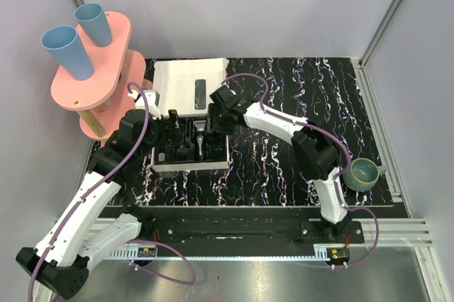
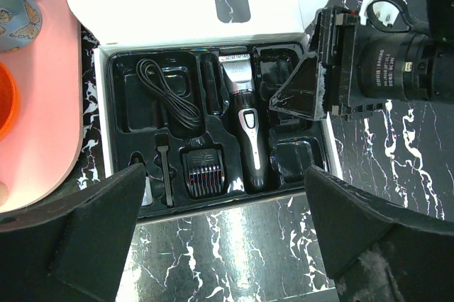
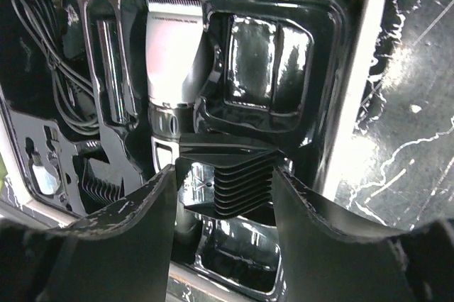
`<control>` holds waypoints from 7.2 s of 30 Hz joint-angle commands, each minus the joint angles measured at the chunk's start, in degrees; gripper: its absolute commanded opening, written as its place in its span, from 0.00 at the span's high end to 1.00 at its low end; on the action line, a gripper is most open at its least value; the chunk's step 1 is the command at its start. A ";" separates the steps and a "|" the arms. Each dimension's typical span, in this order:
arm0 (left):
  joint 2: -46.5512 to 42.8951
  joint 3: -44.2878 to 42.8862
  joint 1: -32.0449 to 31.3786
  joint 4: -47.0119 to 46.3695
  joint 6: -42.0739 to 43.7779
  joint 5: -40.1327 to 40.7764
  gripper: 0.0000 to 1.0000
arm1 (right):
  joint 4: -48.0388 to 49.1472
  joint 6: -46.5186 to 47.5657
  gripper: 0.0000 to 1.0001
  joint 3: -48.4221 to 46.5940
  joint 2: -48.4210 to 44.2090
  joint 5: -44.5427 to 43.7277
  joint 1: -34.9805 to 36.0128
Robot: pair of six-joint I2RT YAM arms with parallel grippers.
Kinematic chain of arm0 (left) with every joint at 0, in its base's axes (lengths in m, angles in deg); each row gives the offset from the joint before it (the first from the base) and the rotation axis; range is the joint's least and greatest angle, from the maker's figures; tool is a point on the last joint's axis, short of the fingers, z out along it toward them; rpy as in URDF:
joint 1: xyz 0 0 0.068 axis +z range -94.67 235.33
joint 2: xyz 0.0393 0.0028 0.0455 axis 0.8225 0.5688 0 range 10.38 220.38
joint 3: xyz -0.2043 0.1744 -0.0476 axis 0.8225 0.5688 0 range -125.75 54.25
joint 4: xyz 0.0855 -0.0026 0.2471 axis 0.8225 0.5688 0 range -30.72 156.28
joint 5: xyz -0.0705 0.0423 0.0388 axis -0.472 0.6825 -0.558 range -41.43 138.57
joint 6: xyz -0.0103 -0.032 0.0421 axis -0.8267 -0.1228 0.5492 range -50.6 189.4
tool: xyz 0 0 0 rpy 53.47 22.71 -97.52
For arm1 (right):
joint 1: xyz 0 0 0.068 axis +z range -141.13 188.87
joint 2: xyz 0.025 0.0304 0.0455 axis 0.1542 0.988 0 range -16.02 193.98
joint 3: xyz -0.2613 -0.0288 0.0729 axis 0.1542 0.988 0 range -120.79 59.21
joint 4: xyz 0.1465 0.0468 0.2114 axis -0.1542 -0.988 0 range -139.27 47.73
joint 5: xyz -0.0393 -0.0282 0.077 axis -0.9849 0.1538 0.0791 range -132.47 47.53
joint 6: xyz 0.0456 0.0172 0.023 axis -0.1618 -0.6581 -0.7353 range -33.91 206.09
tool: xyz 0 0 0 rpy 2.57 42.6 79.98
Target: Sort the hair-cutting tools
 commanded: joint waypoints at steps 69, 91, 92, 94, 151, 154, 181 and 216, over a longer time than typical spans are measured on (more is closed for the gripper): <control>-1.21 0.64 0.34 -1.55 -0.11 1.72 0.01 | -8.69 8.06 0.42 -9.13 -1.12 -17.59 6.60; -1.04 0.64 0.34 -1.55 -0.03 2.07 0.01 | -6.84 11.49 0.59 -9.13 3.46 -19.62 7.13; -1.03 0.64 0.42 -1.55 -0.03 2.07 0.01 | -6.76 11.49 0.60 -9.04 3.54 -19.70 7.13; -0.95 0.64 0.34 -1.64 -0.03 2.07 0.01 | -6.76 11.40 0.63 -8.95 3.54 -19.88 7.13; -1.21 0.73 0.33 -1.37 -0.38 1.98 0.01 | -21.96 5.86 0.82 -17.92 12.33 -24.36 7.74; -1.12 0.73 0.34 -1.46 -0.38 1.89 0.01 | -22.31 5.69 0.82 -17.92 12.77 -24.19 7.65; -0.95 0.91 0.34 -1.46 -0.29 2.24 0.01 | -38.40 10.34 0.81 -36.20 23.85 -29.20 7.39; 0.55 0.91 0.34 -1.55 -0.64 3.83 0.01 | -20.30 10.87 0.34 -16.17 -1.64 -22.52 -7.72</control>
